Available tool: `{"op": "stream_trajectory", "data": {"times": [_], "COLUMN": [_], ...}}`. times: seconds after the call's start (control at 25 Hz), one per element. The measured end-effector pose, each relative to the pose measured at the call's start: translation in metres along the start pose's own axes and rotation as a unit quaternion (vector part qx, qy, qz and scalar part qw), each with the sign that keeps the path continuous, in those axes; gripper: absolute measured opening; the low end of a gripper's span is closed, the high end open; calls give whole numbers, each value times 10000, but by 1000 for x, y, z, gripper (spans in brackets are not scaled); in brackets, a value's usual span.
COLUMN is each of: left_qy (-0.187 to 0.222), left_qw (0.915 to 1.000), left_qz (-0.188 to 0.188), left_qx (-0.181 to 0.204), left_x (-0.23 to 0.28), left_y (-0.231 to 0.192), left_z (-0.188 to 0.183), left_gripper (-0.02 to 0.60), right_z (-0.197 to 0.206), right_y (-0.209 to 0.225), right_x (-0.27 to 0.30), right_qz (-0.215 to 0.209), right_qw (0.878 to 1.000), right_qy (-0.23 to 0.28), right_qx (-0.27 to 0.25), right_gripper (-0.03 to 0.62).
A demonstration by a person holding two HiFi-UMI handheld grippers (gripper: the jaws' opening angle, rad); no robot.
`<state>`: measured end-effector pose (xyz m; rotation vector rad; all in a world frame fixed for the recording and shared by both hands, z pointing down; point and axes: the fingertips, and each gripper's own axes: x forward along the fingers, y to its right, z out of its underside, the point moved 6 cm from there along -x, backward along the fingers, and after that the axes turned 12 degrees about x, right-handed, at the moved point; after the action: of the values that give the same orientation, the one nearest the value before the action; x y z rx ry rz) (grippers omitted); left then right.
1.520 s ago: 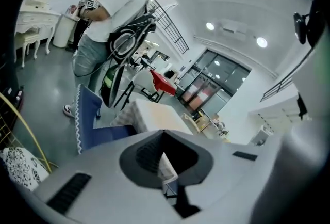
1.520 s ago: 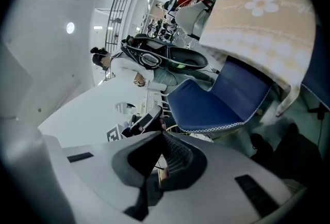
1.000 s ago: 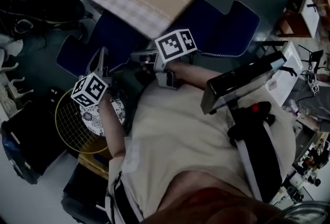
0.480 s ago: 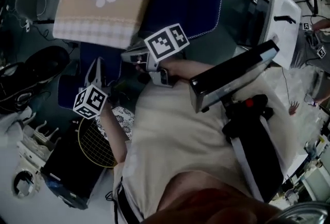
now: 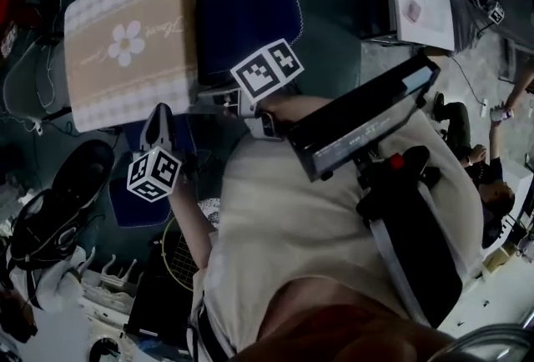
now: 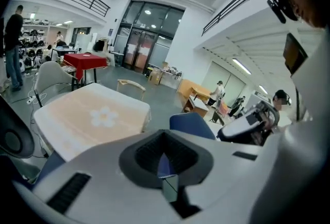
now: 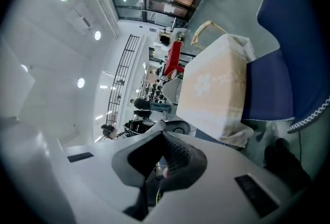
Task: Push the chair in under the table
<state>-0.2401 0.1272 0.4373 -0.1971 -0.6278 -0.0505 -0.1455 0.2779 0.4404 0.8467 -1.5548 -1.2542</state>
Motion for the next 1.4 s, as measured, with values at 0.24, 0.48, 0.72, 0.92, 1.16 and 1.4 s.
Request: {"op": "stream_trajectory", "data": {"times": [0.24,0.48,0.72,0.92,1.16,1.4], "left_qy": [144,277,416,455,266,121], "left_qw": [9991,9976,9969,9978,9992,9997], "left_qz": [316,602,551,355,102,-167], "left_qx": [-246,-178,-364,-319,-290,-105], "left_x": [-5,-2,-6,10,58,129], "left_y": [-4,8,2,20,85,173], "left_z": [13,13,13,4,-24,-65], "left_gripper": [8,8,8,8,8,8], "right_z": [19,33,25,6,-36,-115], "right_y": [-4,-10,-17,-11,13,42], "right_x": [-13,-31,-29,-54,-124,-229], "right_qz": [304,346,284,139,-243,-222], "right_qw": [9992,9985,9981,9979,9992,9977], "right_qy": [265,415,458,405,271,347], "right_qx": [-52,-2,-293,-490,-187,-544], "right_gripper": [11,11,11,11,11,11]}}
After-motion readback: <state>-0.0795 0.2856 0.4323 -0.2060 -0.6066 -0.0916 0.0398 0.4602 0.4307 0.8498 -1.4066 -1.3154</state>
